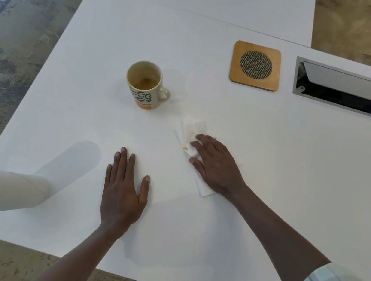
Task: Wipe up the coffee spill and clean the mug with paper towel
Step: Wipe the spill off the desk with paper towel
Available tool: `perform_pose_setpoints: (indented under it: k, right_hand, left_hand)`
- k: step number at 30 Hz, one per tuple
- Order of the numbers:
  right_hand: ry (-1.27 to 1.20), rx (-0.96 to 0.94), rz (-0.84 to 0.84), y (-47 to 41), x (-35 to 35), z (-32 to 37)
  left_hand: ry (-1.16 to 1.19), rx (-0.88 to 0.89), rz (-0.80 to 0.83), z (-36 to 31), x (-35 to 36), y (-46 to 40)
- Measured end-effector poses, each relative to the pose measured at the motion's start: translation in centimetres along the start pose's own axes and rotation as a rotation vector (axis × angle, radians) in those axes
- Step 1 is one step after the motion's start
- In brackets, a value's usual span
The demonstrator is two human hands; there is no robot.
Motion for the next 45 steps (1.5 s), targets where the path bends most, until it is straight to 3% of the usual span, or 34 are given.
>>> perform_pose_setpoints:
  k: [6,12,17,24,27,29,33,38,43,45]
  right_hand:
    - [-0.03,0.011,0.01,0.2,-0.3,0.4]
    - [-0.004,-0.093,0.174,-0.9,-2.2,-0.4]
    - [-0.009,-0.159,0.12,-0.2,-1.8,-0.1]
    - [-0.052,0.002,-0.057,1.5,-0.1,1.2]
    - [-0.099,0.247,-0.181,0.0,-0.6,1.2]
    - [-0.148,0.393,-0.164,-2.2,-0.1,1.8]
    - [-0.078,0.336,-0.002,-3.4,3.5,5.7]
    - [-0.019,0.176,0.072,2.5,4.2,6.7]
    - [-0.01,0.45,-0.119,2.4,0.4,1.3]
    - [-0.086,0.503,-0.118,-0.3,0.2,0.7]
  left_hand:
    - [0.003,-0.003,0.0,-0.1,-0.1,0.0]
    - [0.001,-0.009,0.003,0.0,0.1,-0.1]
    - [-0.003,-0.009,0.003,0.0,0.0,0.0]
    - [-0.01,-0.008,0.002,-0.1,-0.1,0.0]
    - [-0.001,-0.011,-0.001,-0.1,-0.1,0.0]
    - [0.001,-0.01,-0.006,-0.1,-0.1,0.0]
    - [0.005,-0.003,-0.007,-0.2,-0.2,0.1]
    - [0.015,-0.005,-0.001,-0.3,-0.4,0.0]
    - [0.014,-0.011,-0.001,-0.3,-0.5,0.1]
    - [0.008,-0.006,-0.005,-0.3,-0.4,0.1]
Point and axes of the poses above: each hand's wrist, its own y-axis away from the middle knuckle, its own x-axis out of the palm, z = x × y, the point moved 2 cm from there along -y, towards the middle knuckle, and after that the axes turned 14 degrees about -y, right-handed, at the moved point
